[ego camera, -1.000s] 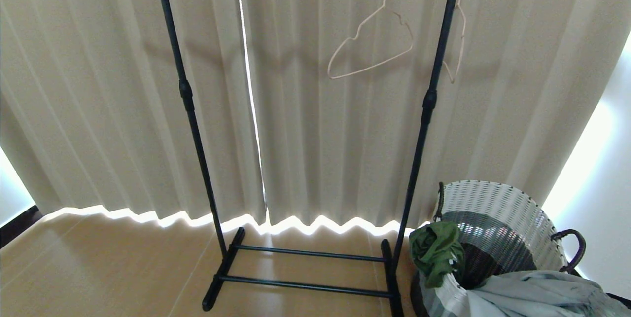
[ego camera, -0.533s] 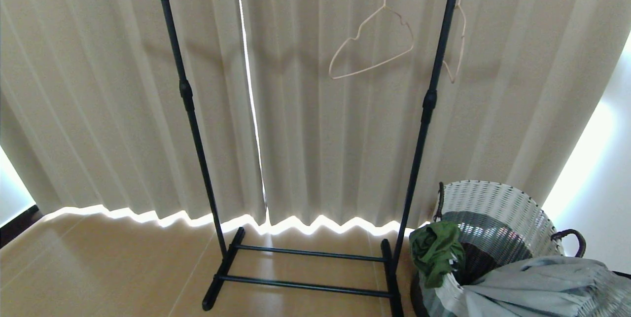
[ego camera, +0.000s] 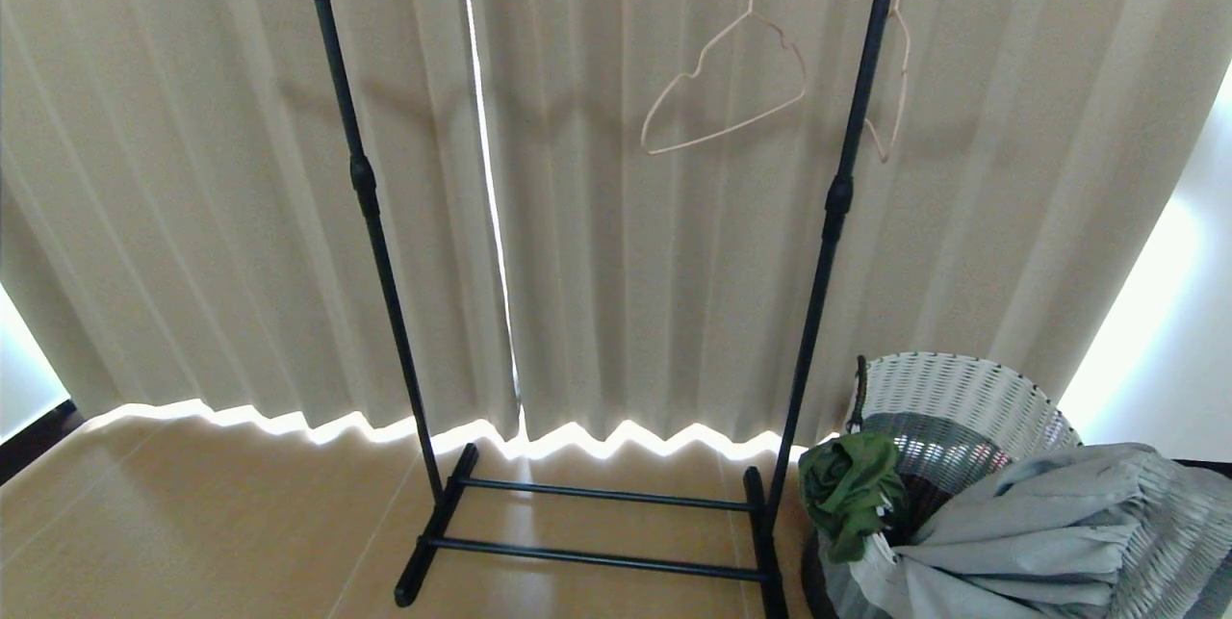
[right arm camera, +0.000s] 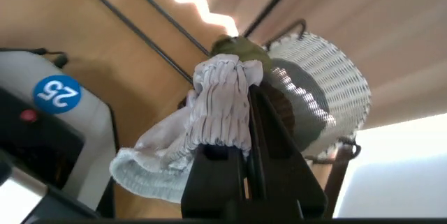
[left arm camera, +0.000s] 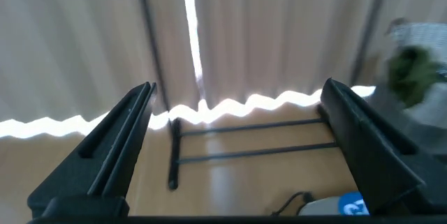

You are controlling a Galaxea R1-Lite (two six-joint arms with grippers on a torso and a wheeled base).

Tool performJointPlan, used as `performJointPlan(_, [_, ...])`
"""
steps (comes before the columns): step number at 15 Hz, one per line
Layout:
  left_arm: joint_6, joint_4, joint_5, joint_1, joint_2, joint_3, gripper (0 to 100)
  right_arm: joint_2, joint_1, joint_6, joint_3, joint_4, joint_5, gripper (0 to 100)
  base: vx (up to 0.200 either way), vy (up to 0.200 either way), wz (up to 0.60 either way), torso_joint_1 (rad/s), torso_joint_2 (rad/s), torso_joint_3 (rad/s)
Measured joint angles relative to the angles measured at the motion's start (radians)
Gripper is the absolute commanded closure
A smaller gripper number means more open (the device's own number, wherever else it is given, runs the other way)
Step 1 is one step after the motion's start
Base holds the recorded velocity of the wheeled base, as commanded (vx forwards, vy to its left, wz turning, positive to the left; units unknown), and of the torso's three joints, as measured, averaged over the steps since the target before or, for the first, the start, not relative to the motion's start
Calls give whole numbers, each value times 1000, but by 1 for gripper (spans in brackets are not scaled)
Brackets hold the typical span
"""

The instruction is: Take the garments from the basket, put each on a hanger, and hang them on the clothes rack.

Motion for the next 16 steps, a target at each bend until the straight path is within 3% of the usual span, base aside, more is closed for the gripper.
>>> performJointPlan(2, [-1,-1,-38,-10,58,-74,0,42,47,18,-78,9,9,100,0,0,0,0,0,0])
performJointPlan(5, [-3,-13,-66,-55,275,-228,0,143,80,168,-211,13,69,100,0,0,0,0,0,0])
performJointPlan(9, [-11,-153,-74,-179,660,-410,0,196,145,214,-283,4,89,100,0,0,0,0,0,0])
performJointPlan(12, [-55,-254,-30,-379,908,-509,0,206,189,257,-292,-48,103,100,0,0,0,0,0,0])
performJointPlan(16, [-187,-375,117,-706,1156,-567,0,239,257,310,-293,-170,110,100,0,0,0,0,0,0])
